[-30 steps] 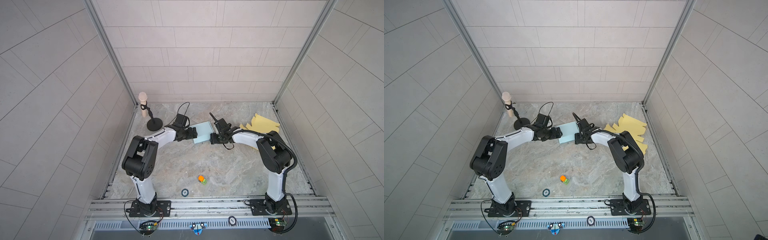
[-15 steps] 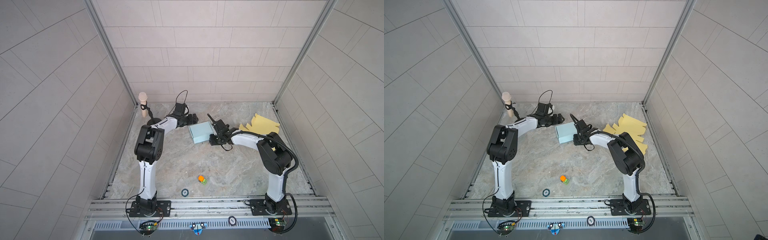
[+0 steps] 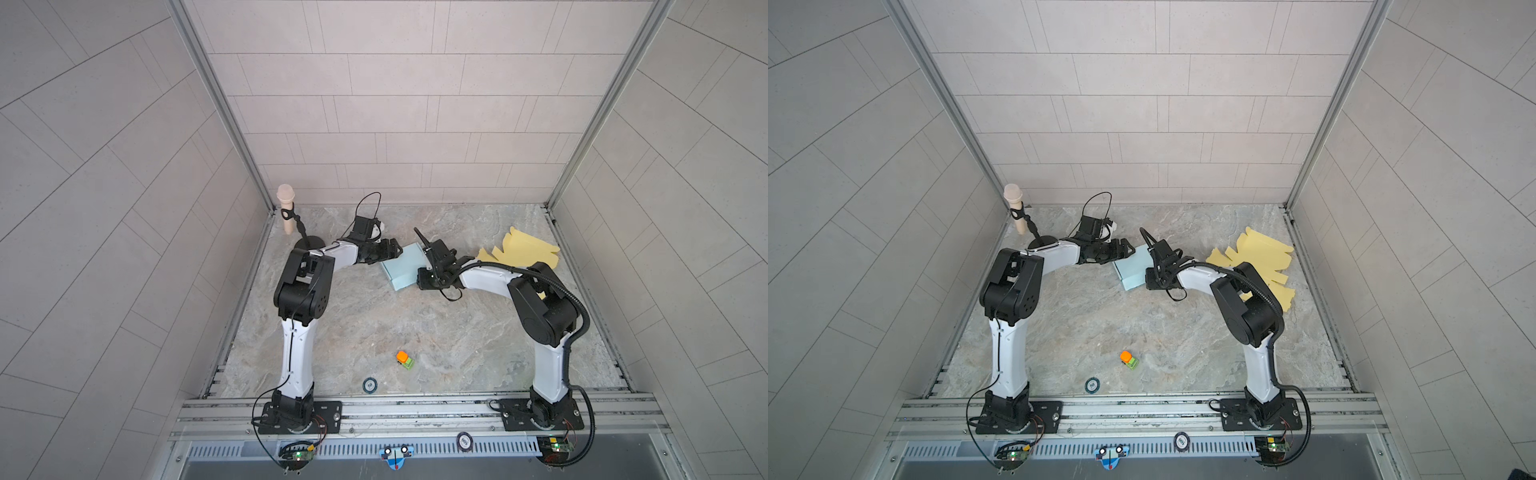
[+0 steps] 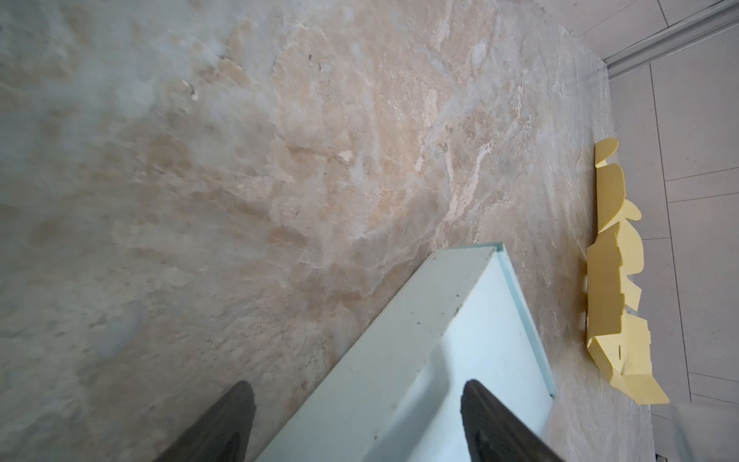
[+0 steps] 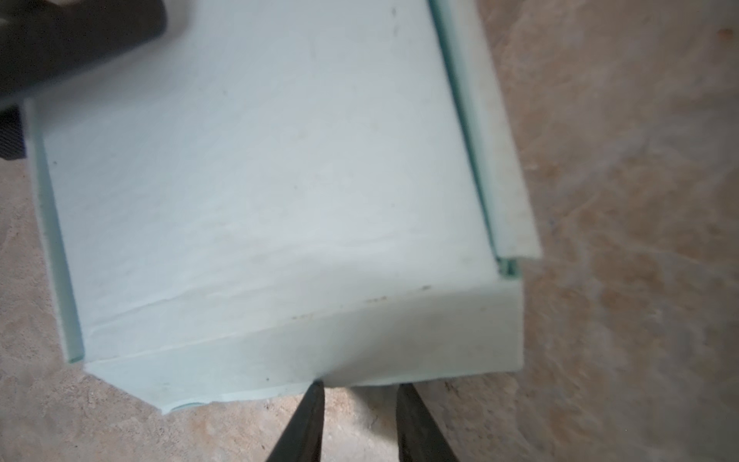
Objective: Fold the paper box
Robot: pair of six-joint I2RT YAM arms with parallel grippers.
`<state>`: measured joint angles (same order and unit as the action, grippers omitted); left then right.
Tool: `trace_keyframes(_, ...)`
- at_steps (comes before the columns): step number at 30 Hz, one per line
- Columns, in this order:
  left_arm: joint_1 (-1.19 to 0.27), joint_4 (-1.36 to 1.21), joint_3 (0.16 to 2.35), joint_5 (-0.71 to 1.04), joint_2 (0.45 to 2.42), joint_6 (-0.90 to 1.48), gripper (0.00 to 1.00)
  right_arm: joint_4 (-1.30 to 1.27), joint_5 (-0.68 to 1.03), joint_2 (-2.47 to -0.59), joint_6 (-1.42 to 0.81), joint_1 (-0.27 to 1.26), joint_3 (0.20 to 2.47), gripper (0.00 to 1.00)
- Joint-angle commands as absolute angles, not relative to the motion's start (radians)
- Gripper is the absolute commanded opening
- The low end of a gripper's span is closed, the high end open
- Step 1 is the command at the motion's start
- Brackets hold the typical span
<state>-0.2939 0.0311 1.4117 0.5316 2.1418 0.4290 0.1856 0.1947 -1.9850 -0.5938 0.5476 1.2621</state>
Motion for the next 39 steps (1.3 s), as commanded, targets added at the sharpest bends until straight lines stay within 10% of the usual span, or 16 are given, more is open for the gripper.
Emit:
trace_keyframes(1,-0.313,0.043,1.357,0.539,2.112,0.446,0.83,0.180,0.193,-2.014,-0.616,0.545,1.279,0.33)
trace_keyframes(39,-0.491,-0.273,0.926,0.668,1.832,0.743,0.74,-0.104,0.304,-1.906,-0.725,0.672,1.147,0.34)
